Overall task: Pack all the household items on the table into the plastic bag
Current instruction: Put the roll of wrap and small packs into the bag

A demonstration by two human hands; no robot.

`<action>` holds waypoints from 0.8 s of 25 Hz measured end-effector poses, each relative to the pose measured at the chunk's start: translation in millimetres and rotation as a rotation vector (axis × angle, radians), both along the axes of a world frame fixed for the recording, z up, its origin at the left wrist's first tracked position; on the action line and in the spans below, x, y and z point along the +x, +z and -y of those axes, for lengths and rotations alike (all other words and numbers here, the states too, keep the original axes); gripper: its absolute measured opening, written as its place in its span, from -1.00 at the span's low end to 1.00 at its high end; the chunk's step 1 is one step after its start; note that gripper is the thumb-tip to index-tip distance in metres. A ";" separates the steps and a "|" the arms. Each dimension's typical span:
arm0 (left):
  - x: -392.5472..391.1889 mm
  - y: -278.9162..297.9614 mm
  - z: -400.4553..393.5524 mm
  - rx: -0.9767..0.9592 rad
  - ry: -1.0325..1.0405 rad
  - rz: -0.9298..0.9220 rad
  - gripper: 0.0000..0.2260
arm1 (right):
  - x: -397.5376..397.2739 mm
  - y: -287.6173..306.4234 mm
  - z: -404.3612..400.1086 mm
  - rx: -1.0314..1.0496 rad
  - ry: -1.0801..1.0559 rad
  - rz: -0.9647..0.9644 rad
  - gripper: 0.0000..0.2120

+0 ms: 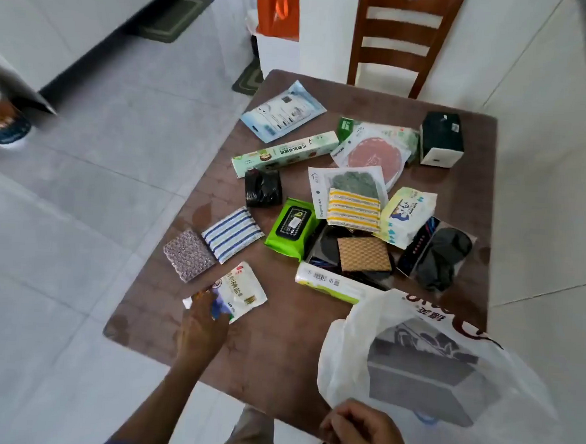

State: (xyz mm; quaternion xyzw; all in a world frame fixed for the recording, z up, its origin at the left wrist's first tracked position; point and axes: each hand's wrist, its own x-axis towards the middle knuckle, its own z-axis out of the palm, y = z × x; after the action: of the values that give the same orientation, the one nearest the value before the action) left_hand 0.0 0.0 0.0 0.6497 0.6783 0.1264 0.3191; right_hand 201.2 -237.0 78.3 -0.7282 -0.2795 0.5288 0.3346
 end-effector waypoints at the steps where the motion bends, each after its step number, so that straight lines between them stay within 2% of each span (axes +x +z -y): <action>1: -2.1 -6.7 -19.9 -0.027 -0.043 0.003 -0.67 | -1.6 -1.6 -7.8 0.002 -0.037 -0.053 -0.73; 3: -4.7 -15.8 -50.2 -0.158 -0.153 -0.070 -0.51 | -7.4 2.7 -21.3 -0.036 -0.157 -0.076 -0.73; 5: -5.4 -32.8 -77.3 -0.224 -0.308 -0.088 -0.46 | -17.7 6.1 -31.0 -0.046 -0.300 -0.057 -0.73; 7: -6.2 -41.8 -89.8 -0.313 -0.444 -0.156 -0.50 | -27.1 4.3 -31.9 -0.072 -0.393 -0.066 -0.75; 10: -3.7 -35.2 -100.1 -0.421 -0.449 -0.186 -0.66 | -39.9 4.7 -35.7 -0.059 -0.436 -0.052 -0.79; 13: 2.4 -17.5 -80.7 -0.441 -0.362 -0.017 -0.84 | -41.6 6.7 -38.8 0.013 -0.511 0.058 -0.79; 15: 9.6 11.9 -47.7 -0.507 -0.231 0.181 -0.89 | -27.7 12.5 -34.7 0.083 -0.509 0.051 -0.91; 16: 17.1 32.5 -30.0 -0.530 -0.174 0.297 -0.89 | -18.0 16.0 -33.9 0.107 -0.475 0.020 -0.90; 18: 49.3 75.5 6.0 -0.574 -0.239 0.478 -0.87 | 0.6 16.6 -35.0 0.114 -0.349 -0.109 -0.57; 20: 98.9 108.0 45.6 -0.642 -0.411 0.585 -0.76 | 19.8 17.8 -33.0 0.163 -0.318 -0.361 -0.44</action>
State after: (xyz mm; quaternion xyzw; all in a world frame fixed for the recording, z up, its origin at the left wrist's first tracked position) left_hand 98.9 -45.6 108.0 0.5762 0.4223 0.0223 0.6994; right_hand 221.0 -203.9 96.1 -0.6276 -0.1390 0.5668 0.5154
